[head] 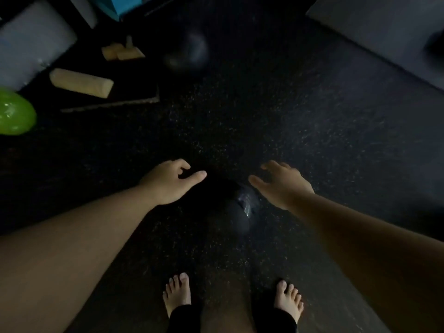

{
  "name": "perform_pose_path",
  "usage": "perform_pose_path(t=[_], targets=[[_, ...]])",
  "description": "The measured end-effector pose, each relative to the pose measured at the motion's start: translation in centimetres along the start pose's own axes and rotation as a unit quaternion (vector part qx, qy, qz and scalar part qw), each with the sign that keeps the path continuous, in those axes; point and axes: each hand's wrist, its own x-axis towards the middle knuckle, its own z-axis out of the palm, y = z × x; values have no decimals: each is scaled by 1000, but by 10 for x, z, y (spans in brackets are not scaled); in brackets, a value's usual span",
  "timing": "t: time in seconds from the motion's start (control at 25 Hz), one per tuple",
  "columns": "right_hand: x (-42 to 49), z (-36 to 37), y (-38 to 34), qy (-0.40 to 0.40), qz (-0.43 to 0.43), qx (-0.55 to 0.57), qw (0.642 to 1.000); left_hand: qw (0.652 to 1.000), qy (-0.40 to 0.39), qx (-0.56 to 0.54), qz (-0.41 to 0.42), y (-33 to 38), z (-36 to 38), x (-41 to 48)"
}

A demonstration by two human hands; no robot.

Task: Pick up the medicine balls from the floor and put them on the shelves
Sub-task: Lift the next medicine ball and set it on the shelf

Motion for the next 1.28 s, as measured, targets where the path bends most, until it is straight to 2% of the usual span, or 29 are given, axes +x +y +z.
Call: perform_pose_path(t=[0.08,0.16,0.28,0.36,0.44,0.52,0.6,0.8,0.88,1.04,1.28], targets=[[39,62,24,-24,6,-9,1000,989,-5,-125,-85,-29,68,36],[72,114,39,-41,9,-1,999,953,1,-245,-180,-47,127,63],[112,171,52,-50,49,84,994,892,-21,-358,-274,-69,201,96],[128,195,58,-62,81,157,982,839,-62,-441,-313,-73,231,107],[133,210,58,-43,97,219,970,788,-67,-513,-334,-73,246,113],[126,213,49,-9,107,247,963,768,-38,-537,-346,-68,242,109],[110,200,31,11,100,268,958,767,-12,-544,-341,-62,224,95],[64,111,-75,27,8,301,953,756,89,-569,-312,-57,100,37],[40,55,-142,43,-55,309,948,753,140,-581,-277,-52,20,0],[-34,-66,-303,52,-189,318,928,749,273,-583,-156,-46,-163,-98],[-199,-230,-546,88,-357,361,857,670,447,-592,18,-57,-430,-289]])
